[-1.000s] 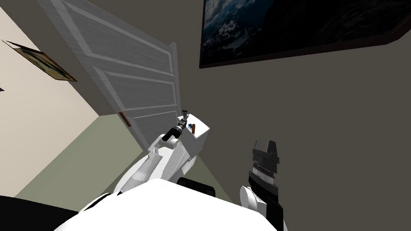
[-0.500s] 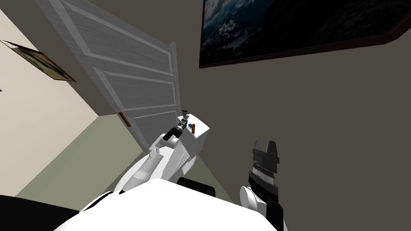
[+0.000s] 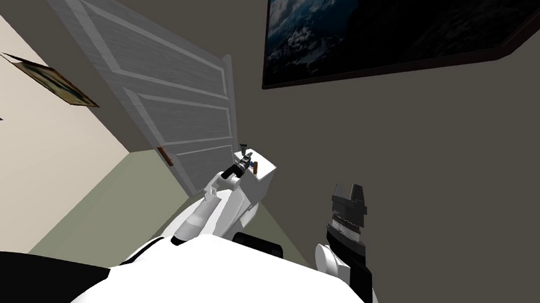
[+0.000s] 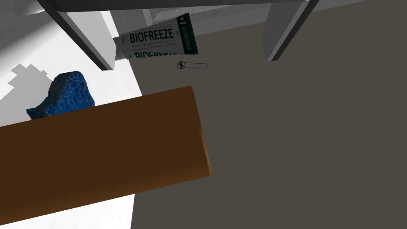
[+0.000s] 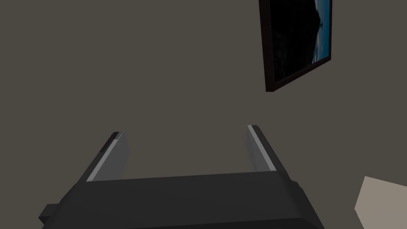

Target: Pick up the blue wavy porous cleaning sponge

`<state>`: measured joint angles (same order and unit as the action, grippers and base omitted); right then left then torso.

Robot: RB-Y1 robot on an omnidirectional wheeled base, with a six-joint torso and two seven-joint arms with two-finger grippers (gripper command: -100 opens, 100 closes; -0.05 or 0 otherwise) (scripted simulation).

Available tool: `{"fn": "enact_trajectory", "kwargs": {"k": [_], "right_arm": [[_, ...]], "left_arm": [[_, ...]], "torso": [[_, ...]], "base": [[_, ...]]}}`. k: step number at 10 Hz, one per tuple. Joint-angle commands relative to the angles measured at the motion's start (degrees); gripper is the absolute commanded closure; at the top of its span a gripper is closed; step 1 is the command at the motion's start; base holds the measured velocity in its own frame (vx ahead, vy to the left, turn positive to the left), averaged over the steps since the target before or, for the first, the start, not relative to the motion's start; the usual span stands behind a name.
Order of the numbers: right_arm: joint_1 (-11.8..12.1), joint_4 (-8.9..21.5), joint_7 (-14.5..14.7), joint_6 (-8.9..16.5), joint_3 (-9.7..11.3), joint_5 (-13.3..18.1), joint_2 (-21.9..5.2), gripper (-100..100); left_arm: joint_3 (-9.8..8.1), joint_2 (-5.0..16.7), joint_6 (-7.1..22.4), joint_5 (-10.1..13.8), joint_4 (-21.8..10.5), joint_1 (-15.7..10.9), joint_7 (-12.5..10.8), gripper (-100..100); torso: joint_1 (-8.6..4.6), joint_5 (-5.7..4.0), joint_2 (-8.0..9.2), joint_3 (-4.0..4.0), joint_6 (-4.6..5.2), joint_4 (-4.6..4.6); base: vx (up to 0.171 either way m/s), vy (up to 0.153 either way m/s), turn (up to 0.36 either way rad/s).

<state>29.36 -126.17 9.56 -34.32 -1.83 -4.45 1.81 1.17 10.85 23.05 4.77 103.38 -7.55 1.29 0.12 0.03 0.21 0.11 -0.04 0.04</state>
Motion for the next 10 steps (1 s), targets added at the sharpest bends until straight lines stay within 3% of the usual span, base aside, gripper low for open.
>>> {"fn": "enact_trajectory", "kwargs": {"k": [1,10], "right_arm": [[0.0,0.0,0.0,0.0,0.0,0.0,0.0,0],[0.0,0.0,0.0,0.0,0.0,0.0,0.0,0]], "left_arm": [[0.46,-0.3,2.7,0.6,-1.6,-2.5,-0.7,-100],[0.46,-0.3,2.7,0.6,-1.6,-2.5,-0.7,-100]], "torso": [[0.0,0.0,0.0,0.0,0.0,0.0],[-0.14,-0.03,-0.2,-0.11,0.0,-0.04]], "base": [[-0.046,0.039,-0.062],[-0.002,0.001,0.004]]}}
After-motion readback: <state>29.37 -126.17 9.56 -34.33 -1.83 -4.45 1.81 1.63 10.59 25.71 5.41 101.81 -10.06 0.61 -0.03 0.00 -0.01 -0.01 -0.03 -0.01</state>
